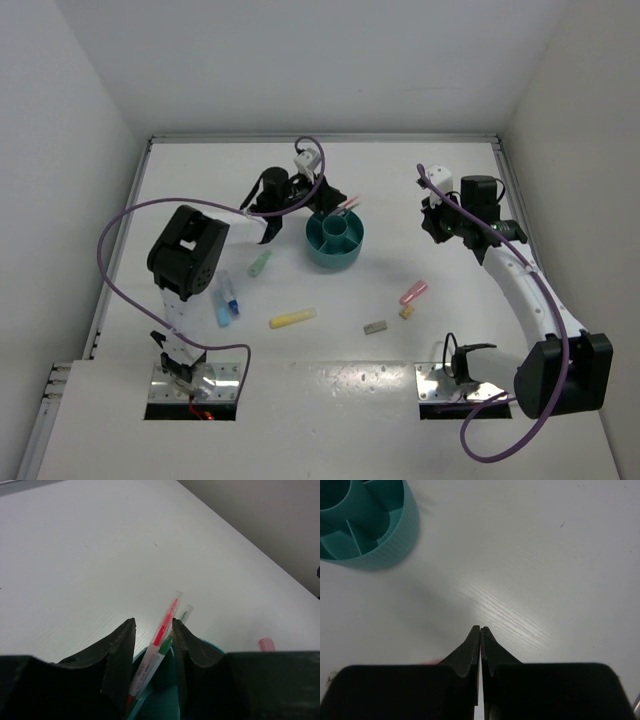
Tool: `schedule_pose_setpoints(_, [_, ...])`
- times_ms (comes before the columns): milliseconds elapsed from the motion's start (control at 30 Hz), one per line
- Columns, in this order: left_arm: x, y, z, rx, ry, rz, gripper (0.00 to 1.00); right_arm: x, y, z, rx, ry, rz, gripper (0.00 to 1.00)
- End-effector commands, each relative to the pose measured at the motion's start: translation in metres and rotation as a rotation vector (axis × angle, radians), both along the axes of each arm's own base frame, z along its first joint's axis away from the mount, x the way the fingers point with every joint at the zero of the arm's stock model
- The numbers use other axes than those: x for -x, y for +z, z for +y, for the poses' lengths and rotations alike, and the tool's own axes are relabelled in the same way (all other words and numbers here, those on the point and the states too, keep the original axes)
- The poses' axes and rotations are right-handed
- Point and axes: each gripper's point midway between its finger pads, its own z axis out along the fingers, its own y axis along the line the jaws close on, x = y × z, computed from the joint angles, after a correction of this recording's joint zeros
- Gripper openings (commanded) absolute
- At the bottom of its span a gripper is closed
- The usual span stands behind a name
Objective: Sort the stationery into containers
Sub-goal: Place the stationery into the container, then grab a piece of stationery with the left arm
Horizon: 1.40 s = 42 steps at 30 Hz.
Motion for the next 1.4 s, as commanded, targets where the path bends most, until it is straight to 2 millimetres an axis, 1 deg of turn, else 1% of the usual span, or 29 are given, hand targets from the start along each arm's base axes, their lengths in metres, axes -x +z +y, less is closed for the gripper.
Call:
schedule_pose_setpoints(0, [0.0, 0.035, 0.005, 0.045, -0.014, -0.098, 0.41, -0.009, 0.013, 0.002, 0.001, 0.014, -0.049, 0.0])
schedule_pose_setpoints(133, [0.001, 0.072, 0.012, 0.067, -0.003, -0.167, 0.41, -0.009, 0.013, 0.002, 0.001, 0.014, -0.049, 0.0])
schedule_pose_setpoints(200, [0.007, 0.1, 0.014, 0.1, -0.003, -0.201, 0.38, -0.009, 0.013, 0.002, 0.001, 0.014, -0.049, 0.0])
schedule_pose_setpoints(233, [0.007, 0.105, 0.022, 0.108, 0.019, -0.199, 0.23, -0.01, 0.013, 0.0, 0.007, 0.007, -0.049, 0.0])
schedule_pose_setpoints(267, [0.014, 0.125, 0.027, 0.126, 0.037, -0.213, 0.12, -0.01, 0.013, 0.0, 0.007, 0.007, -0.049, 0.0])
schedule_pose_setpoints(300, [0.012, 0.125, 0.039, 0.124, 0.12, -0.177, 0.02, -0.01, 0.013, 0.0, 0.007, 0.007, -0.049, 0.0])
schedule_pose_setpoints(367, [0.016, 0.126, 0.057, 0.106, 0.246, -0.109, 0.0, -0.01, 0.013, 0.0, 0.007, 0.007, -0.049, 0.32])
schedule_pose_setpoints(400, [0.029, 0.122, 0.07, 0.072, 0.321, -0.016, 0.0, -0.007, 0.012, 0.003, -0.003, 0.02, -0.039, 0.48])
schedule_pose_setpoints(433, [0.027, 0.109, 0.089, 0.027, 0.508, 0.044, 0.0, -0.006, 0.012, 0.005, -0.012, 0.03, -0.038, 0.63])
schedule_pose_setpoints(467, [0.031, 0.093, 0.105, -0.023, 0.609, 0.115, 0.05, -0.002, 0.011, 0.011, -0.042, 0.051, -0.022, 0.9])
schedule_pose_setpoints(500, [0.047, 0.062, 0.126, -0.101, 0.727, 0.293, 0.15, 0.001, 0.01, 0.016, -0.061, 0.073, -0.008, 1.0])
schedule_pose_setpoints(533, [0.051, 0.042, 0.153, -0.159, 0.876, 0.357, 0.27, 0.003, 0.014, 0.021, -0.08, 0.094, -0.004, 1.0])
schedule_pose_setpoints(567, [0.061, 0.032, 0.163, -0.176, 0.927, 0.413, 0.42, 0.009, 0.014, 0.028, -0.111, 0.129, 0.013, 1.0])
schedule_pose_setpoints(600, [0.075, 0.015, 0.176, -0.224, 0.977, 0.482, 0.51, 0.012, 0.014, 0.031, -0.125, 0.143, 0.033, 1.0])
schedule_pose_setpoints(667, [0.093, -0.008, 0.185, -0.193, 1.057, 0.579, 0.76, 0.012, 0.012, 0.036, -0.14, 0.17, 0.052, 1.0])
schedule_pose_setpoints(733, [0.103, -0.021, 0.195, -0.173, 1.097, 0.654, 0.8, 0.016, 0.009, 0.037, -0.146, 0.174, 0.086, 1.0])
schedule_pose_setpoints(800, [0.104, -0.026, 0.197, -0.168, 1.083, 0.686, 0.8, 0.013, 0.012, 0.037, -0.14, 0.18, 0.082, 1.0])
schedule_pose_setpoints(833, [0.106, -0.032, 0.199, -0.27, 1.036, 0.652, 0.8, 0.013, 0.012, 0.037, -0.14, 0.18, 0.082, 1.0])
schedule_pose_setpoints(867, [0.098, -0.022, 0.196, -0.303, 0.994, 0.599, 0.79, 0.014, 0.013, 0.039, -0.151, 0.191, 0.083, 0.93])
schedule_pose_setpoints(900, [0.098, -0.02, 0.193, -0.351, 0.941, 0.571, 0.56, 0.016, 0.012, 0.04, -0.15, 0.204, 0.086, 0.83])
schedule_pose_setpoints(933, [0.095, -0.017, 0.191, -0.432, 0.859, 0.495, 0.28, 0.018, 0.011, 0.041, -0.148, 0.222, 0.089, 0.37])
schedule_pose_setpoints(967, [0.096, -0.018, 0.19, -0.468, 0.819, 0.475, 0.06, 0.018, 0.011, 0.041, -0.148, 0.222, 0.089, 0.14])
schedule_pose_setpoints(1000, [0.098, -0.014, 0.189, -0.491, 0.781, 0.447, 0.0, 0.018, 0.011, 0.041, -0.148, 0.222, 0.089, 0.0])
schedule_pose_setpoints(1033, [0.099, -0.014, 0.188, -0.516, 0.754, 0.43, 0.03, 0.018, 0.011, 0.041, -0.148, 0.222, 0.089, 0.0])
schedule_pose_setpoints(1133, [0.1, -0.023, 0.193, -0.585, 0.71, 0.414, 0.36, 0.018, 0.01, 0.039, -0.139, 0.213, 0.089, 0.06])
schedule_pose_setpoints(1167, [0.1, -0.029, 0.191, -0.6, 0.692, 0.436, 0.38, 0.018, 0.01, 0.039, -0.139, 0.213, 0.089, 0.1])
schedule_pose_setpoints(1200, [0.101, -0.048, 0.195, -0.669, 0.676, 0.496, 0.41, 0.018, 0.01, 0.039, -0.139, 0.213, 0.089, 0.11])
schedule_pose_setpoints(1300, [0.106, -0.075, 0.191, -0.722, 0.626, 0.561, 0.61, 0.016, 0.014, 0.039, -0.139, 0.214, 0.08, 0.14])
schedule_pose_setpoints(1367, [0.109, -0.083, 0.197, -0.744, 0.647, 0.577, 0.62, 0.016, 0.014, 0.039, -0.139, 0.214, 0.08, 0.14])
